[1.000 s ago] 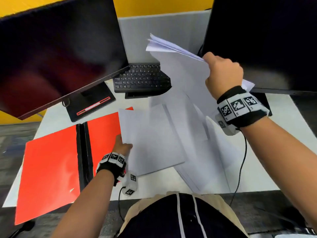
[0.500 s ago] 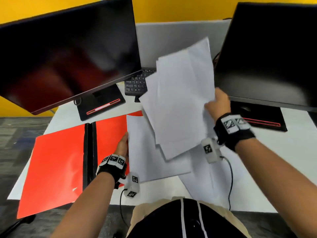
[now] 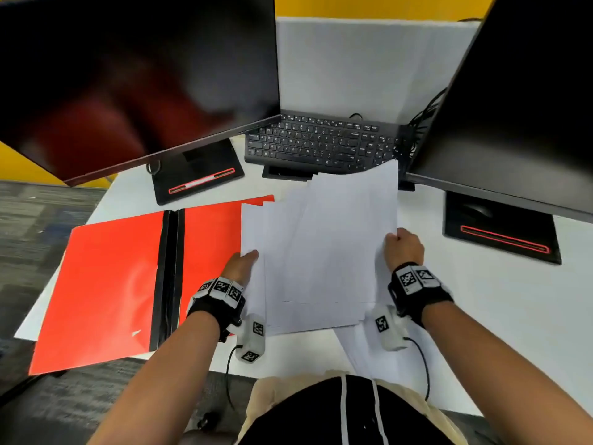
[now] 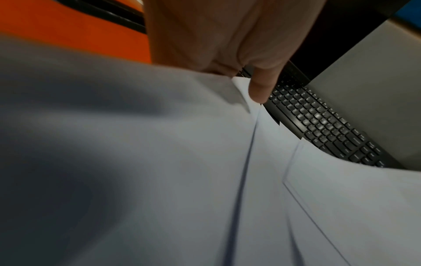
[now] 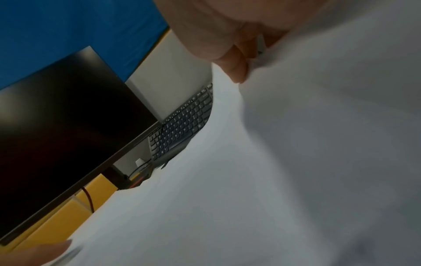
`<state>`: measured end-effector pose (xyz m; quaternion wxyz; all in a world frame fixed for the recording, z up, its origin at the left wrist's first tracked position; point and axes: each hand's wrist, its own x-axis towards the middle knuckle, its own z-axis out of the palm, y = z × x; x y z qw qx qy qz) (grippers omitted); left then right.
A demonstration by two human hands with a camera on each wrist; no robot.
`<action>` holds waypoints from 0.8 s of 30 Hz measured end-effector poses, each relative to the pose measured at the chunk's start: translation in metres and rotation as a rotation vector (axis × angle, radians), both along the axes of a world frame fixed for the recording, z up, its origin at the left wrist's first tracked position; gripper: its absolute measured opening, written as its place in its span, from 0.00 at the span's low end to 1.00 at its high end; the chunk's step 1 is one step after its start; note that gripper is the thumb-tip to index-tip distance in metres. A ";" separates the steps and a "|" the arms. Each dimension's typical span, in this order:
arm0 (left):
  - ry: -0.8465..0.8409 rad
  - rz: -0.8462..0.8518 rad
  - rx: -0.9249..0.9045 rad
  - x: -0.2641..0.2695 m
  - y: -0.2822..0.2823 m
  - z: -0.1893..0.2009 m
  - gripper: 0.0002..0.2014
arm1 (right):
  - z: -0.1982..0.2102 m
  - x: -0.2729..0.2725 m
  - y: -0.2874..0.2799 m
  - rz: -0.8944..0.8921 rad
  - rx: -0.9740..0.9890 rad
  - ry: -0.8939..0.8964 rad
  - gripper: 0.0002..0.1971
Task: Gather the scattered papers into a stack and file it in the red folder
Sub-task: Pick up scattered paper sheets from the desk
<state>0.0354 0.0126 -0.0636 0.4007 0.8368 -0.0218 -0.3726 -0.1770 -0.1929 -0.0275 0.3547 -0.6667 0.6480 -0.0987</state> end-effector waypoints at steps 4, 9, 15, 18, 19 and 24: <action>0.022 0.034 -0.030 0.001 -0.001 0.000 0.25 | 0.012 -0.009 -0.021 0.058 0.080 0.067 0.16; 0.111 0.090 -0.118 -0.001 -0.001 0.002 0.27 | 0.000 -0.012 0.003 0.195 0.249 0.143 0.22; 0.180 0.127 -0.190 0.002 0.000 -0.006 0.31 | -0.004 -0.001 0.034 0.137 0.292 0.045 0.37; 0.163 0.129 -0.191 0.008 0.001 -0.021 0.42 | -0.002 0.006 0.045 0.218 0.385 -0.036 0.43; 0.156 0.118 -0.193 0.011 0.002 -0.029 0.48 | -0.001 0.009 0.049 0.256 0.417 -0.063 0.44; 0.099 0.091 -0.139 0.000 0.002 -0.009 0.26 | 0.005 0.020 0.064 0.444 0.468 -0.069 0.45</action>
